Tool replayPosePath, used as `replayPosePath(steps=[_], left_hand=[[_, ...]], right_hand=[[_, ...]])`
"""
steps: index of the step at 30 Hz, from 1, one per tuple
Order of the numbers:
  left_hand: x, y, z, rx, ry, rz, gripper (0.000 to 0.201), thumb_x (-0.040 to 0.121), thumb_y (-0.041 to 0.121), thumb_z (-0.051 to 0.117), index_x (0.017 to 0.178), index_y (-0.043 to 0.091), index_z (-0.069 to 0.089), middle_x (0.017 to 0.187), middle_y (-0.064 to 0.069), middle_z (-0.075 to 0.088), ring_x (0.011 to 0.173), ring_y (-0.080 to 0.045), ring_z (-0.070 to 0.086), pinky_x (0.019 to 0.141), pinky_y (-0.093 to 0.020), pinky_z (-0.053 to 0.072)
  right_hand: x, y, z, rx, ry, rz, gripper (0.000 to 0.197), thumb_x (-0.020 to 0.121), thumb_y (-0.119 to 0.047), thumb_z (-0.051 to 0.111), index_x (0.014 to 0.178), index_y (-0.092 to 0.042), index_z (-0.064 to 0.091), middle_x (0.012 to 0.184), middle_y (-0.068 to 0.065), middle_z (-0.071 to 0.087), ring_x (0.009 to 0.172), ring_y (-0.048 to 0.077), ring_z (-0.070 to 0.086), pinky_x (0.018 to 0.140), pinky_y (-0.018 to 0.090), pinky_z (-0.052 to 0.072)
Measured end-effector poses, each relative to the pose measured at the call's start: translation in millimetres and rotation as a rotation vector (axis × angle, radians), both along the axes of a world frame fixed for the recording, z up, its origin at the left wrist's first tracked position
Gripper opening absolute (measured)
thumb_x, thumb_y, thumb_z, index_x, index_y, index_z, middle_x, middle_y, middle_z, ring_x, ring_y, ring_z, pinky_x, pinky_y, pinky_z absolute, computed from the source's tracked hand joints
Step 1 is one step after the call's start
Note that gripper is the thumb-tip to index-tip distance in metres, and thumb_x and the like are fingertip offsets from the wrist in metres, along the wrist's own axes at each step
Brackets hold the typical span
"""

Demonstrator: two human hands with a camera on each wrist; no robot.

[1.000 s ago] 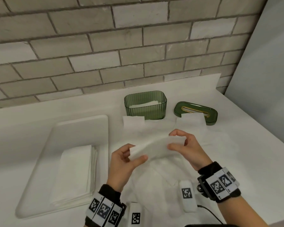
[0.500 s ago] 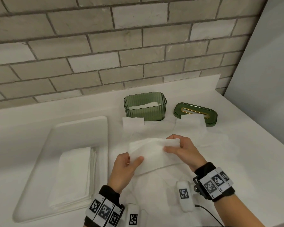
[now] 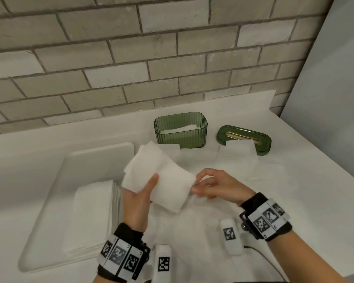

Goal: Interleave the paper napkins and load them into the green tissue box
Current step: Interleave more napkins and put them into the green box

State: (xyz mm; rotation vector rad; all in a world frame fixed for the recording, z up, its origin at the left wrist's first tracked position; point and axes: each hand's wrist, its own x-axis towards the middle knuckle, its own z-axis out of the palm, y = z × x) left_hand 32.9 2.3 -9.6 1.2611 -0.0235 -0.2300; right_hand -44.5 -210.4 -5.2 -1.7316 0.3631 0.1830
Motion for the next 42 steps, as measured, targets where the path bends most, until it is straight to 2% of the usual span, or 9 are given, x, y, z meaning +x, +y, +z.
replayPosePath(steps=[3, 6, 11, 14, 19, 23, 29, 37, 42], left_hand=[[11.3, 23.5, -3.7, 0.076, 0.002, 0.079, 0.035, 0.083, 0.005, 0.075, 0.116, 0.015, 0.068, 0.110, -0.001, 0.075, 0.107, -0.023, 0.070, 0.092, -0.043, 0.055], [14.7, 39.5, -5.1, 0.166, -0.015, 0.093, 0.022, 0.080, 0.005, 0.077, 0.100, 0.012, 0.070, 0.099, -0.002, 0.075, 0.100, -0.024, 0.070, 0.080, -0.035, 0.056], [7.7, 44.6, -9.0, 0.246, -0.089, 0.075, 0.090, 0.078, -0.001, 0.079, 0.148, 0.033, 0.033, 0.118, 0.004, 0.060, 0.103, -0.012, 0.065, 0.080, -0.028, 0.054], [5.2, 42.8, -18.0, 0.193, -0.147, 0.019, 0.101, 0.075, -0.007, 0.079, 0.145, 0.048, 0.031, 0.126, 0.002, 0.060, 0.105, -0.017, 0.068, 0.085, -0.031, 0.060], [3.4, 38.5, -25.1, 0.294, -0.209, -0.056, 0.038, 0.075, 0.004, 0.082, 0.105, 0.025, 0.077, 0.111, 0.005, 0.075, 0.107, -0.019, 0.068, 0.094, -0.044, 0.056], [4.3, 35.8, -22.1, 0.231, -0.221, -0.067, 0.041, 0.079, -0.006, 0.076, 0.110, 0.021, 0.075, 0.114, 0.007, 0.074, 0.109, -0.014, 0.068, 0.092, -0.033, 0.057], [4.8, 15.3, -11.2, 0.217, -0.351, -0.193, 0.054, 0.081, -0.014, 0.070, 0.123, 0.018, 0.067, 0.127, 0.004, 0.068, 0.116, -0.009, 0.064, 0.087, -0.018, 0.054], [-11.4, -4.2, 5.5, 0.129, -0.224, -0.342, 0.034, 0.101, 0.040, 0.045, 0.127, 0.027, 0.063, 0.125, 0.005, 0.070, 0.119, -0.013, 0.063, 0.100, -0.035, 0.050], [-13.4, -4.1, 1.7, 0.166, -0.237, -0.334, 0.034, 0.090, 0.024, 0.069, 0.122, 0.017, 0.063, 0.112, 0.000, 0.075, 0.102, -0.020, 0.071, 0.078, -0.028, 0.058]], right_hand=[[-8.1, -38.6, -2.5, -0.528, 0.156, 0.010, 0.047, 0.063, -0.039, 0.088, 0.102, -0.024, 0.065, 0.108, -0.001, 0.066, 0.092, 0.010, 0.060, 0.082, 0.024, 0.047], [-13.9, -59.8, -5.6, -0.716, 0.272, 0.008, 0.068, 0.062, -0.033, 0.089, 0.121, -0.024, 0.058, 0.124, -0.002, 0.055, 0.109, 0.014, 0.052, 0.093, 0.026, 0.043], [-14.0, -56.7, -19.0, -0.851, 0.382, 0.077, 0.102, 0.059, -0.051, 0.086, 0.144, -0.025, 0.035, 0.141, -0.001, 0.037, 0.130, 0.023, 0.033, 0.107, 0.038, 0.036], [-5.7, -54.1, -21.4, -0.828, 0.399, -0.031, 0.108, 0.061, -0.056, 0.082, 0.147, -0.021, 0.027, 0.144, 0.004, 0.037, 0.133, 0.026, 0.034, 0.109, 0.041, 0.035], [2.9, -51.7, -21.3, -0.960, 0.282, -0.145, 0.046, 0.071, -0.047, 0.078, 0.109, -0.026, 0.062, 0.107, -0.004, 0.062, 0.111, 0.022, 0.054, 0.089, 0.035, 0.032], [1.0, -46.9, -3.4, -0.788, -0.064, -0.102, 0.014, 0.078, -0.028, 0.079, 0.082, -0.025, 0.066, 0.084, -0.007, 0.067, 0.082, 0.016, 0.061, 0.072, 0.025, 0.043], [6.2, -2.4, 67.4, -0.201, -0.137, 0.532, 0.015, 0.079, -0.002, 0.076, 0.087, -0.014, 0.072, 0.084, -0.002, 0.073, 0.078, 0.003, 0.066, 0.081, 0.016, 0.048], [57.8, 4.0, 62.9, -0.186, -0.341, 0.184, 0.022, 0.075, -0.003, 0.080, 0.096, -0.002, 0.072, 0.092, 0.022, 0.074, 0.083, 0.029, 0.070, 0.083, 0.041, 0.056], [69.2, 15.1, 53.5, -0.165, -0.398, 0.158, 0.024, 0.072, -0.008, 0.084, 0.093, -0.007, 0.073, 0.082, 0.016, 0.073, 0.069, 0.010, 0.063, 0.064, 0.014, 0.046]])
